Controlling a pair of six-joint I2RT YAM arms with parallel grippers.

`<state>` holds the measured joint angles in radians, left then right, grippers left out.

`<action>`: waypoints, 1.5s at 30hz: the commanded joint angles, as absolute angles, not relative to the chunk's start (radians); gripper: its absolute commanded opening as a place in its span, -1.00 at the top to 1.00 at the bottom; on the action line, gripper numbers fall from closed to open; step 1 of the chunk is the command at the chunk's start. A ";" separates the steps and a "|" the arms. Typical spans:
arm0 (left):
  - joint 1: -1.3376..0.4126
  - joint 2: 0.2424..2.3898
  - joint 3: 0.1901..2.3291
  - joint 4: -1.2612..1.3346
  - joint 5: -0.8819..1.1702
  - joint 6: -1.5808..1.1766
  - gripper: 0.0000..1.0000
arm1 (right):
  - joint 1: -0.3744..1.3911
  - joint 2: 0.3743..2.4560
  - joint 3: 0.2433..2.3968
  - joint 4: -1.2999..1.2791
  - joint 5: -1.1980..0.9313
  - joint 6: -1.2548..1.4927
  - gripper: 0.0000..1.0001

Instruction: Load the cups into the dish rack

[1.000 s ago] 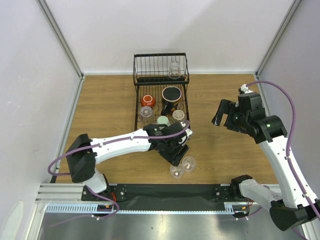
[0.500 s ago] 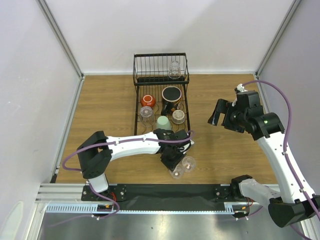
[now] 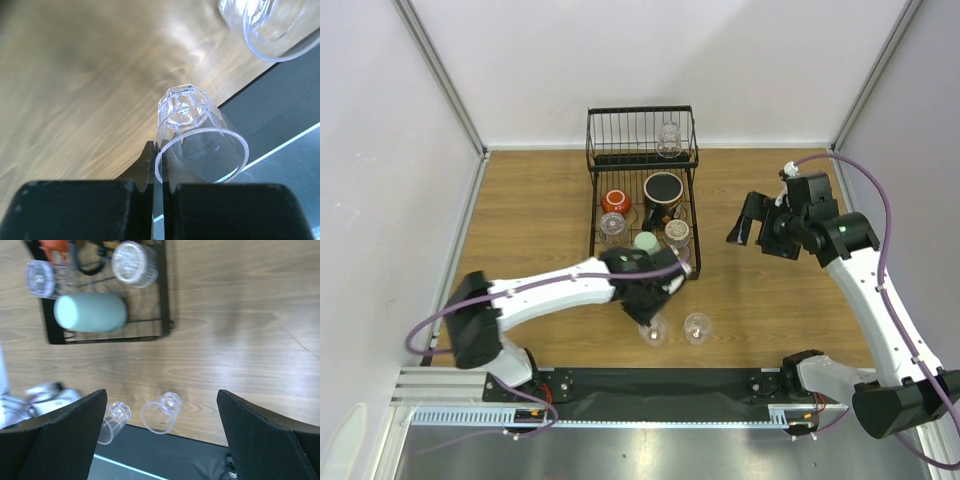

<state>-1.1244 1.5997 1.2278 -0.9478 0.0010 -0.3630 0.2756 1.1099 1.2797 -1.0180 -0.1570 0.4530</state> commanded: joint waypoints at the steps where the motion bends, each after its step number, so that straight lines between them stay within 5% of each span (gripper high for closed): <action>1: -1.062 1.441 1.341 -1.006 -0.106 -0.379 0.99 | 0.273 1.130 1.364 -0.971 -0.265 0.462 -0.99; 8: -0.901 1.200 1.401 -0.715 -0.063 -0.431 0.99 | 0.275 1.157 1.370 -0.770 -0.495 0.619 -0.99; 18: -0.894 0.930 1.129 -0.125 -0.218 -0.560 0.99 | 0.324 1.196 1.316 -0.191 -0.729 1.173 -0.99; 45: -0.894 0.914 1.043 0.259 -0.256 -0.535 1.00 | 0.506 1.341 1.359 0.204 -0.733 1.474 -0.99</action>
